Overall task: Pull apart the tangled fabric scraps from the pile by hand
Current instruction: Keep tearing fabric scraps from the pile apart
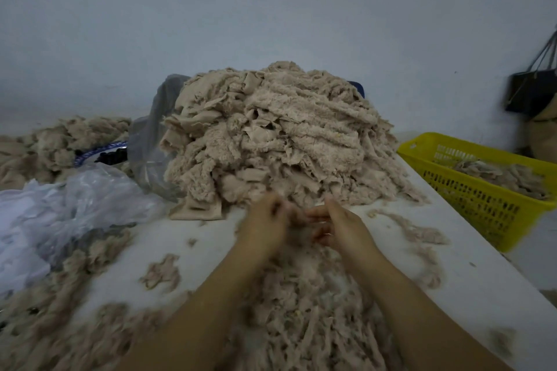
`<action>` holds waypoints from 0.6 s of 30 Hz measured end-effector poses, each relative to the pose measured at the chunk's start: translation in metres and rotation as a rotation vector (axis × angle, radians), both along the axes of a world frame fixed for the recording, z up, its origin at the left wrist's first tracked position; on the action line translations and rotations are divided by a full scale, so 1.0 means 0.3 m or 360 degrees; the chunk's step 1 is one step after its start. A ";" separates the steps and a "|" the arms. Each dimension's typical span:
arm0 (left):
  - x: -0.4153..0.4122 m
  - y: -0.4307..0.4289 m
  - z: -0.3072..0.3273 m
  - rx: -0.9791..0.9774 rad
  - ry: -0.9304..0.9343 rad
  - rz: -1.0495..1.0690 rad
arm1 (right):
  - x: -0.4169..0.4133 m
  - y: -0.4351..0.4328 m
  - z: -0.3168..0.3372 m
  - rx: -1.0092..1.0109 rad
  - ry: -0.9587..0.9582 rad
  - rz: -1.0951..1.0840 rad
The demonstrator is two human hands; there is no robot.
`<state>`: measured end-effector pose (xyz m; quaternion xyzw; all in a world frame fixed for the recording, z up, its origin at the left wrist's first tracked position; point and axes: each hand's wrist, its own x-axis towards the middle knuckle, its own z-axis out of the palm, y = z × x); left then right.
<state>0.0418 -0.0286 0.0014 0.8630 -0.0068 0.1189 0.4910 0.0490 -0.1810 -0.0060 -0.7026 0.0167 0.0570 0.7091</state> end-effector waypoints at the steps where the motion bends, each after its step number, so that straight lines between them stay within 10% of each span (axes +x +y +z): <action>1: -0.038 -0.049 -0.004 0.0119 0.0023 -0.0245 | -0.006 0.012 0.006 0.0036 0.0054 0.0063; 9: -0.140 -0.158 0.055 -0.0128 0.0100 -0.1135 | -0.043 -0.088 0.083 0.0419 0.0157 0.0229; 14: -0.096 -0.137 0.031 -0.0254 0.0277 -0.0419 | -0.028 -0.079 0.091 0.0833 0.0072 -0.0083; 18: -0.067 -0.097 0.042 -0.0668 0.0527 -0.0188 | -0.046 -0.035 0.080 0.0500 -0.0111 0.0148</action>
